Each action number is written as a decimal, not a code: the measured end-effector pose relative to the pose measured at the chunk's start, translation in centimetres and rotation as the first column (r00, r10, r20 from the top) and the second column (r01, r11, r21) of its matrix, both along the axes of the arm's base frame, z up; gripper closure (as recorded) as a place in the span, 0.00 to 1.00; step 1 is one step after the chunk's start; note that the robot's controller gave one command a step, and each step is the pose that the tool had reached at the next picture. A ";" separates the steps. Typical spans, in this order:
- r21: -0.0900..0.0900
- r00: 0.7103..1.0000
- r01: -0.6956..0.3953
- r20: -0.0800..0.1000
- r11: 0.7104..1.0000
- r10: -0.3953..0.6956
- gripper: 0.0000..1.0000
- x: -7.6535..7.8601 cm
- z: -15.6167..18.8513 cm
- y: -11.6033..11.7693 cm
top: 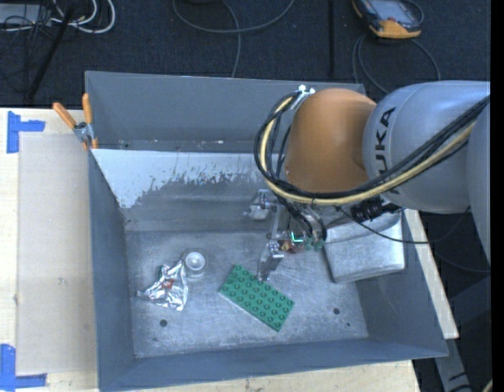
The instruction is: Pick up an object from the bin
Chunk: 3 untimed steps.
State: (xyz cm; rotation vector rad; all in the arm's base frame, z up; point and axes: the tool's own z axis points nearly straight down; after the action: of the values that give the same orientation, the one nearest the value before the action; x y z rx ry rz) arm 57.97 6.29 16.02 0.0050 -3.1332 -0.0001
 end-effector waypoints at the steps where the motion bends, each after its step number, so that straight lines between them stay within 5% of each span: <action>1: 0.007 0.975 0.223 0.013 0.975 -0.223 0.00 -4.9 -8.6 -3.3; 2: 0.001 0.884 0.467 0.007 0.884 -0.467 0.00 -6.6 -6.0 -0.4; 3: -0.003 0.772 0.635 0.005 0.772 -0.635 0.00 -7.9 -5.2 -2.4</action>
Offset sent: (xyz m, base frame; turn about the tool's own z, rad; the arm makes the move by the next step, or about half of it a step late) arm -0.0523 -0.0361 -0.0902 0.2241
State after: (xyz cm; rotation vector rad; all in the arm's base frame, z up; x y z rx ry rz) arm 50.04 3.87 10.86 -1.0536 -2.9554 0.0032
